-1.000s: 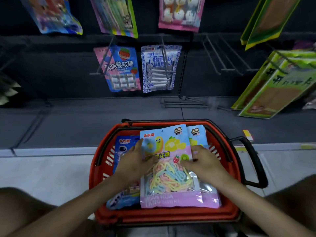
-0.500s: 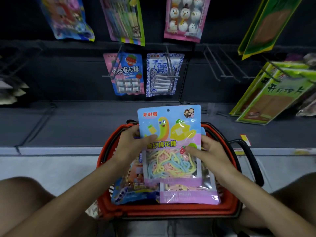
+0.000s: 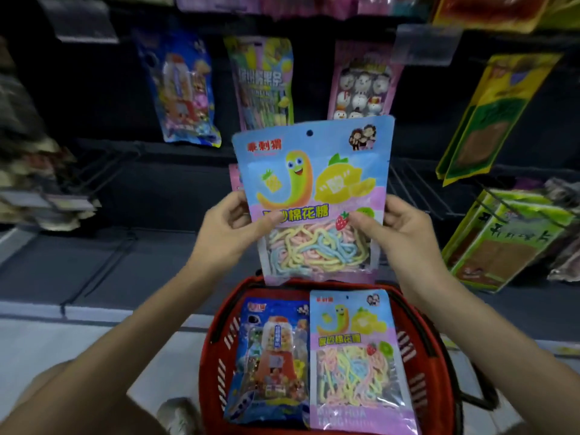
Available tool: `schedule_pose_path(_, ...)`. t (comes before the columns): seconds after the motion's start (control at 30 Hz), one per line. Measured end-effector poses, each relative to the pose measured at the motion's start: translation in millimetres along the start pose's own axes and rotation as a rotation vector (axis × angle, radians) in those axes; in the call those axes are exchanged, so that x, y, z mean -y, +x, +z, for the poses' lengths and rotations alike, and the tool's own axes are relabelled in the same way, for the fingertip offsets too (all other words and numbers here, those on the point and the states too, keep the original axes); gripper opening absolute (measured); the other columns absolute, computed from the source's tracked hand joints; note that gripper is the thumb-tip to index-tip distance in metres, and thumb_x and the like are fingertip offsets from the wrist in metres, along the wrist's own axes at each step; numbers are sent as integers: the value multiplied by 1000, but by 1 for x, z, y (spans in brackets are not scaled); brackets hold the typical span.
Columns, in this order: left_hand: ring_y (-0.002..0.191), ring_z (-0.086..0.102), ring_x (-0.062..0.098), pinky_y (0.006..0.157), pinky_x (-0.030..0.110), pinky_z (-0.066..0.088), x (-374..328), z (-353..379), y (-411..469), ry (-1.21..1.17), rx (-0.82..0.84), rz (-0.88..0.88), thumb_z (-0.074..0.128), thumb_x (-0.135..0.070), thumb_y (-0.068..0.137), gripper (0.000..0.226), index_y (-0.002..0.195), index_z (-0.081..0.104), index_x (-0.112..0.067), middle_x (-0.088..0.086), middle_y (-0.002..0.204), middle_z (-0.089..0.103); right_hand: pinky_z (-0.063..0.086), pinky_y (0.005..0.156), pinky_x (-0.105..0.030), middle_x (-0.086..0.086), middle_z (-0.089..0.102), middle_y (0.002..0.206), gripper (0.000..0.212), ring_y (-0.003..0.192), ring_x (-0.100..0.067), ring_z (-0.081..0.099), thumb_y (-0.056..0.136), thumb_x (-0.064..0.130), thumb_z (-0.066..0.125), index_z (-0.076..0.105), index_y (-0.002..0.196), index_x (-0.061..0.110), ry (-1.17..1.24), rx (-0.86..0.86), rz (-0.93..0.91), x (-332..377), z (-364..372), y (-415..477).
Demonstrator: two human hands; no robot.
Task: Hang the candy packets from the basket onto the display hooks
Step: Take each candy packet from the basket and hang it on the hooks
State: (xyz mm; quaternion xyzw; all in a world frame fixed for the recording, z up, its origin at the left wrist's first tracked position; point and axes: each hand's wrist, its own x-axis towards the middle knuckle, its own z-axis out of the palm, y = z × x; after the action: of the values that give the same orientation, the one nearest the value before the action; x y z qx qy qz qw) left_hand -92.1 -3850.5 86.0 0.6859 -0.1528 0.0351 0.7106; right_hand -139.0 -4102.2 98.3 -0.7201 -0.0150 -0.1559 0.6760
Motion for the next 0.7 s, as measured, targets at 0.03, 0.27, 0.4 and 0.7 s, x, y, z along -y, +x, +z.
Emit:
schedule_pose_path(0.03, 108, 74, 11, 84, 21, 58, -13, -4, 5, 7, -1, 41, 78, -17, 83, 36, 118, 67, -13, -5, 115, 79, 64, 87, -38, -4, 81, 106, 22, 99, -23, 77, 93, 6, 73, 74, 114, 12, 11, 4, -35, 13, 5, 8)
schedule_pose_path(0.27, 109, 74, 16, 89, 27, 59, -105, -31, 47, 41, -88, 270, 78, -10, 90, 39, 128, 68, -10, -1, 118, 78, 63, 82, -33, -4, 81, 102, 23, 95, -21, 78, 90, 2, 77, 76, 110, 12, 51, 34, -224, 105, 39, 56)
schedule_pose_path(0.4, 103, 76, 16, 82, 24, 59, -150, -46, 70, 19, -149, 329, 78, -8, 90, 34, 122, 69, -7, 1, 113, 79, 64, 84, -35, -2, 81, 102, 21, 94, -19, 79, 91, 6, 76, 74, 112, 9, 43, 36, -271, 152, 58, 75)
schedule_pose_path(0.7, 92, 78, 25, 78, 40, 64, -234, -67, 131, -147, -304, 347, 81, -8, 88, 25, 108, 66, -10, 4, 100, 81, 59, 98, -41, 7, 78, 113, 35, 103, -11, 75, 92, 23, 79, 68, 125, 22, -24, 97, -378, 234, 111, 136)
